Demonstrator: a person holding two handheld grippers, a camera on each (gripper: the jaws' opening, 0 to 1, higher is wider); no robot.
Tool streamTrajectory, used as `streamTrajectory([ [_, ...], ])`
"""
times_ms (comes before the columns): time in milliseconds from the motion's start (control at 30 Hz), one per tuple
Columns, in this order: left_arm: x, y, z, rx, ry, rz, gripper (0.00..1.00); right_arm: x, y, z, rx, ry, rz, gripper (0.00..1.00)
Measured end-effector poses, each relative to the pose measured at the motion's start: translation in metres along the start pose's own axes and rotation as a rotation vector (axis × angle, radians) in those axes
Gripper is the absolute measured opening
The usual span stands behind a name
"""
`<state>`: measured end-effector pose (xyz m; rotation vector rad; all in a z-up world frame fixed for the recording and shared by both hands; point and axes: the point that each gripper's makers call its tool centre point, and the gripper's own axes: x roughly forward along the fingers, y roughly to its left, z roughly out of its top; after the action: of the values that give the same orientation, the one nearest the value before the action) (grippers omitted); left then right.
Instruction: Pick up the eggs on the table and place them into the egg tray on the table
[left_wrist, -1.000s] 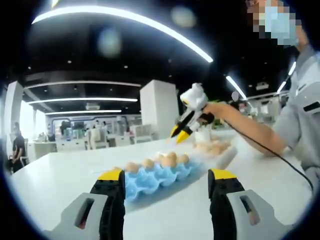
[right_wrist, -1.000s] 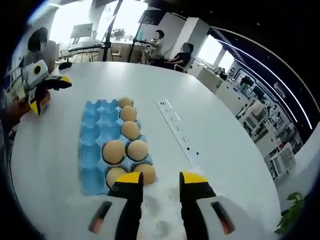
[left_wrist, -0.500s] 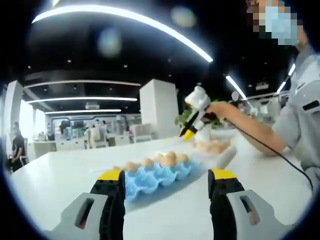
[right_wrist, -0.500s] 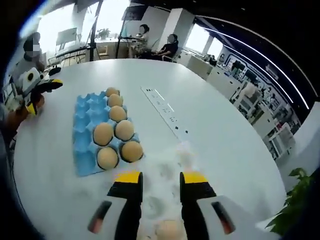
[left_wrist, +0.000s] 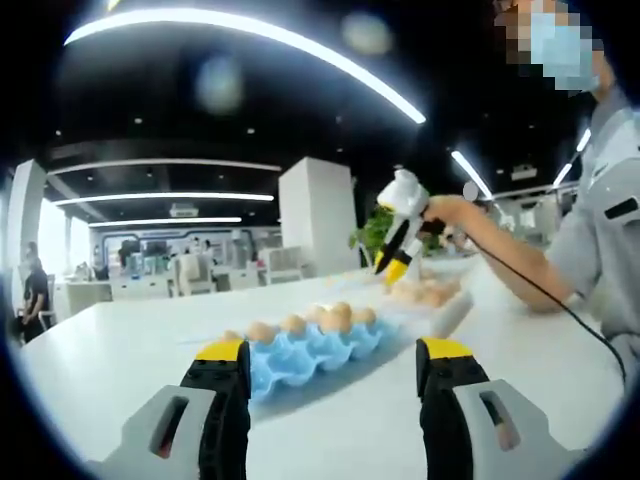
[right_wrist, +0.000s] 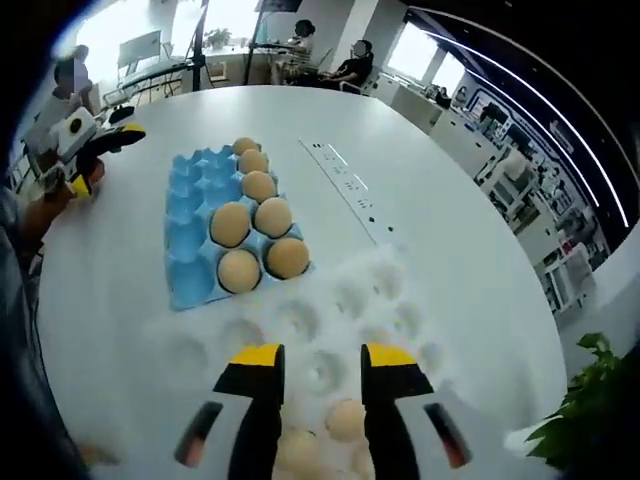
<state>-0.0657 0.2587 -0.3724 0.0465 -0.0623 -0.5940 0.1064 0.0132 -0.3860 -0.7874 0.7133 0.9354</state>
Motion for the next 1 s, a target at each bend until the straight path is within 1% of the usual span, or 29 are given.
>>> streamTrajectory([
  [100,0.000,0.000,0.000,0.001,0.000,0.001,0.68,-0.001,0.005,-0.006,-0.011,0.027,0.010,0.32],
  [167,0.000,0.000,0.000,0.002,0.000,0.001,0.68,-0.002,0.009,-0.009,-0.021,0.042,0.019,0.34],
  [300,-0.001,0.000,0.000,0.002,0.001,0.000,0.68,-0.001,0.021,-0.016,-0.048,0.078,0.065,0.37],
  [433,-0.001,0.000,0.000,0.004,0.001,0.001,0.68,0.001,0.023,-0.020,-0.064,0.101,0.076,0.36],
  [567,-0.001,0.000,0.000,0.005,0.001,0.002,0.68,0.003,0.031,-0.028,-0.080,0.140,0.111,0.35],
  [700,-0.001,0.000,0.000,0.005,0.002,0.001,0.68,0.006,0.032,-0.034,-0.073,0.168,0.128,0.35],
  [833,-0.002,0.000,0.001,0.006,0.002,0.001,0.68,0.008,0.040,-0.039,-0.083,0.200,0.160,0.34],
  [1000,-0.002,0.000,0.001,0.008,0.001,0.002,0.68,0.012,0.041,-0.045,-0.074,0.230,0.177,0.34],
])
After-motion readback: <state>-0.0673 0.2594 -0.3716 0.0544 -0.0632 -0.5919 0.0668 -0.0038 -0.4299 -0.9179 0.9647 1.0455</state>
